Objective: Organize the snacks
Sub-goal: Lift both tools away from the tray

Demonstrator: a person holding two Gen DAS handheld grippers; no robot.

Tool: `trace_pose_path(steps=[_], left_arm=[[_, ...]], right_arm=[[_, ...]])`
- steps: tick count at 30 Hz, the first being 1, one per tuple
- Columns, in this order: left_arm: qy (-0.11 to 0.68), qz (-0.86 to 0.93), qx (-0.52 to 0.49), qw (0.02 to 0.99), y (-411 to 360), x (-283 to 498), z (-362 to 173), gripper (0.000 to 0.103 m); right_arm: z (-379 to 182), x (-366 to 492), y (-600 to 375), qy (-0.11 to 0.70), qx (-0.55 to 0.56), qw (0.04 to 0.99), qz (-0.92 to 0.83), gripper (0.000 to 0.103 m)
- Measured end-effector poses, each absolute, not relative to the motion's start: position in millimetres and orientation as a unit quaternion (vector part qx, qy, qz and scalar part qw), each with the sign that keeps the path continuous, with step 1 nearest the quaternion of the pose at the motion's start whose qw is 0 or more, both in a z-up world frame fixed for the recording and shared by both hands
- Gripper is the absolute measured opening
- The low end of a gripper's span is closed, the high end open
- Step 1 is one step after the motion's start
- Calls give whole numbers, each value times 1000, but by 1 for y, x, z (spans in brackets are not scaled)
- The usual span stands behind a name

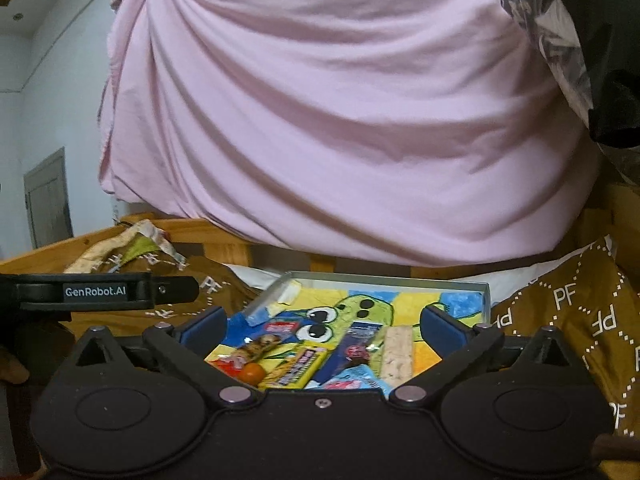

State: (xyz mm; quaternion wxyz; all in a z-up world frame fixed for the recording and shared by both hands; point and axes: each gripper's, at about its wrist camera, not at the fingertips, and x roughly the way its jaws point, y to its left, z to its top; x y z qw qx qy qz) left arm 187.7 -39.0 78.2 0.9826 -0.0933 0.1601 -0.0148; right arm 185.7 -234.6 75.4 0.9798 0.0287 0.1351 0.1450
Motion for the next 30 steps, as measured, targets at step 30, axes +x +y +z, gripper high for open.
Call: trace_pose_path(steps=[30], left_arm=[[197, 14, -80, 977, -8, 58, 57, 103]], right_arm=[[70, 61, -191, 197, 8, 969, 150, 102]])
